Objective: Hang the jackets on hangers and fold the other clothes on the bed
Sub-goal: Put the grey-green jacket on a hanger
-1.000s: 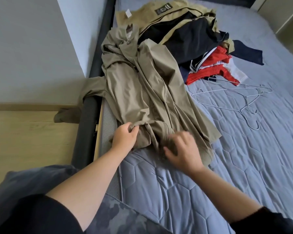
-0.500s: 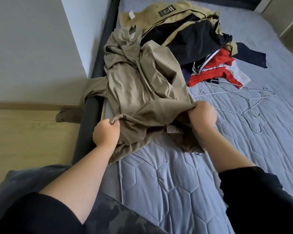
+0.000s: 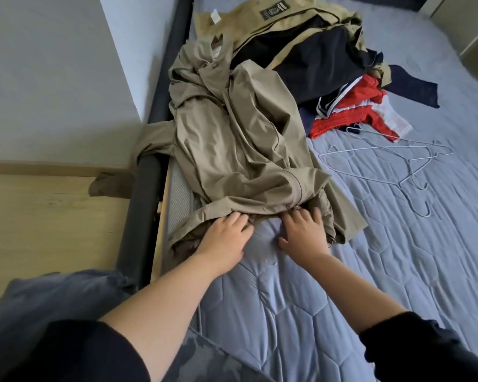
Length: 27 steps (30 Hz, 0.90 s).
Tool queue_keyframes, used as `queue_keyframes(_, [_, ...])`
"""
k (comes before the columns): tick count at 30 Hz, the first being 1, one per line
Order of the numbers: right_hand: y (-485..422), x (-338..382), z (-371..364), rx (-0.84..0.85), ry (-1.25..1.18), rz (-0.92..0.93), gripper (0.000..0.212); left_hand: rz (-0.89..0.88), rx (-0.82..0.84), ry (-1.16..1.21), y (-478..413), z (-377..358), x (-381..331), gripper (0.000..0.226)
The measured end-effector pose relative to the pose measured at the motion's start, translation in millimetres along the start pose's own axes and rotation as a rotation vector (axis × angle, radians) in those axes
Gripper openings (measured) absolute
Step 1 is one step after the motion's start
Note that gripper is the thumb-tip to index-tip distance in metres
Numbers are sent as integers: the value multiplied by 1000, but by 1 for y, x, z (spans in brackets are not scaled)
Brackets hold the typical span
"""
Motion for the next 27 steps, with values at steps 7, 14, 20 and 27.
queue_keyframes(7, [0, -33, 7, -1, -105, -45, 26, 263, 83, -63, 6, -1, 48, 38])
queue_keyframes(14, [20, -148, -20, 42, -763, -763, 19, 590, -270, 516, 25, 44, 105, 34])
queue_keyframes(20, [24, -116, 2, -164, -327, -412, 22, 251, -211, 121, 17, 50, 65, 57])
queue_keyframes(27, [36, -62, 2, -136, -349, -47, 11, -228, 103, -189, 17, 2, -20, 27])
Point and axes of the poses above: each hand's wrist, its own y-axis away from the middle knuckle, its own z-axis out of the back of the hand, x = y × z, the point moved 10 cm from there along -y, towards the middle knuckle, and after that the axes turned 12 degrees about y, right-handed, at the moved point
